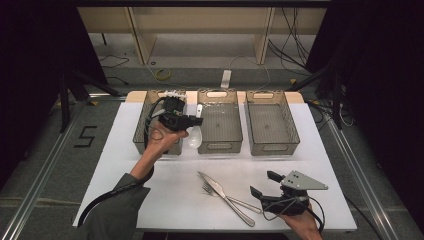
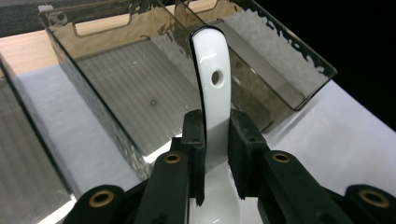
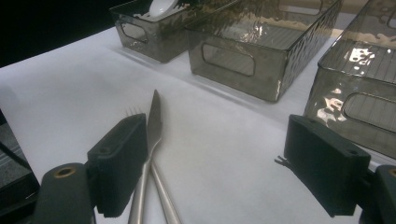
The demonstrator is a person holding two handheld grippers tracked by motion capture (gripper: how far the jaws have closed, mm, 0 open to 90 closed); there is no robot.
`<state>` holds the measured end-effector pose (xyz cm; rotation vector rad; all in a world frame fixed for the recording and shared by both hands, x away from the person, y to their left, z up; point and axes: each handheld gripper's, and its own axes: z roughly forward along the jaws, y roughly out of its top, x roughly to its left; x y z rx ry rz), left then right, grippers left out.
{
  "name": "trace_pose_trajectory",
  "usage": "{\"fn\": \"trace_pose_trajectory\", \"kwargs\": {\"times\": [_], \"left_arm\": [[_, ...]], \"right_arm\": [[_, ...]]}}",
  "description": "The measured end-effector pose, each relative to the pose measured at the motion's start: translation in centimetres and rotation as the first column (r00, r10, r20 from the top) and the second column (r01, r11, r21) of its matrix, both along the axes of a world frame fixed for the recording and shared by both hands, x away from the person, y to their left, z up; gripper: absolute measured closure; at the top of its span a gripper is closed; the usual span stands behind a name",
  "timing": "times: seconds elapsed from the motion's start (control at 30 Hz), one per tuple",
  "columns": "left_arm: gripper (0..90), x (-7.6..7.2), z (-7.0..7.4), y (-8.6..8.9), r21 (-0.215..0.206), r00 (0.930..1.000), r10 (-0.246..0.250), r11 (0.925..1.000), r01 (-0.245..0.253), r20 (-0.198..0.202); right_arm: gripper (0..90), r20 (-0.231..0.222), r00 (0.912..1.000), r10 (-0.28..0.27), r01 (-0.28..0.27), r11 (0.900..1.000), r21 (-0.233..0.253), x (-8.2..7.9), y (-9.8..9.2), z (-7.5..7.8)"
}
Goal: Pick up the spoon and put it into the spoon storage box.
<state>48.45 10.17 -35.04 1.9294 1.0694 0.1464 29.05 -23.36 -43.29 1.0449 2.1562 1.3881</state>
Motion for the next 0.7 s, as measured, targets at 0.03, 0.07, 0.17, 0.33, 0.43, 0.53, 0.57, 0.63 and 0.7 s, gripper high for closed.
{"fn": "trace_pose_trajectory", "kwargs": {"times": [0.03, 0.07, 0.17, 0.33, 0.43, 0.53, 0.57, 0.63, 0.7], "left_arm": [[77.3, 0.3, 0.1, -0.2, -0.004, 1.0000, 0.000, 1.0000, 0.000, 0.002], [77.4, 0.5, 0.2, -0.4, -0.010, 1.0000, 0.005, 0.9999, -0.005, 0.002], [77.8, 1.3, 0.3, -1.1, -0.010, 0.9999, 0.014, 0.9999, -0.014, 0.006], [78.5, 2.6, -0.1, -2.1, -0.022, 0.9996, 0.029, 0.9993, -0.029, 0.000], [78.8, 3.2, -0.5, -2.5, -0.013, 0.9990, 0.045, 0.9989, -0.045, -0.009], [79.3, 3.7, -0.9, -2.6, -0.011, 0.9983, 0.057, 0.9983, -0.057, -0.016], [79.5, 3.8, -1.0, -2.6, -0.010, 0.9981, 0.059, 0.9982, -0.060, -0.016], [80.0, 3.9, -1.2, -2.6, -0.006, 0.9980, 0.062, 0.9981, -0.062, -0.017], [80.7, 4.0, -1.3, -2.6, -0.008, 0.9977, 0.066, 0.9978, -0.066, -0.017]], "right_arm": [[22.8, -0.001, 1.0000, 0.000, 0.000, 1.000, 0.000, 0.0, 0.0, 0.0], [22.8, 0.000, 1.0000, 0.000, 0.000, 1.000, 0.001, 0.0, 0.0, 0.0], [22.8, 0.001, 1.0000, 0.000, 0.000, 1.000, 0.004, 0.0, -0.1, 0.0], [22.8, 0.000, 1.0000, 0.001, -0.001, 1.000, 0.005, 0.0, -0.2, 0.1], [22.8, 0.002, 1.0000, 0.004, -0.004, 1.000, 0.005, -0.1, -0.2, 0.1], [22.8, 0.002, 1.0000, 0.004, -0.004, 1.000, 0.009, -0.1, -0.2, 0.1], [22.8, 0.002, 1.0000, 0.005, -0.005, 1.000, 0.009, -0.1, -0.2, 0.1], [22.8, 0.001, 1.0000, 0.006, -0.006, 1.000, 0.008, -0.1, -0.2, 0.1], [22.8, 0.002, 1.0000, 0.006, -0.006, 1.000, 0.007, -0.1, -0.1, 0.1]]}}
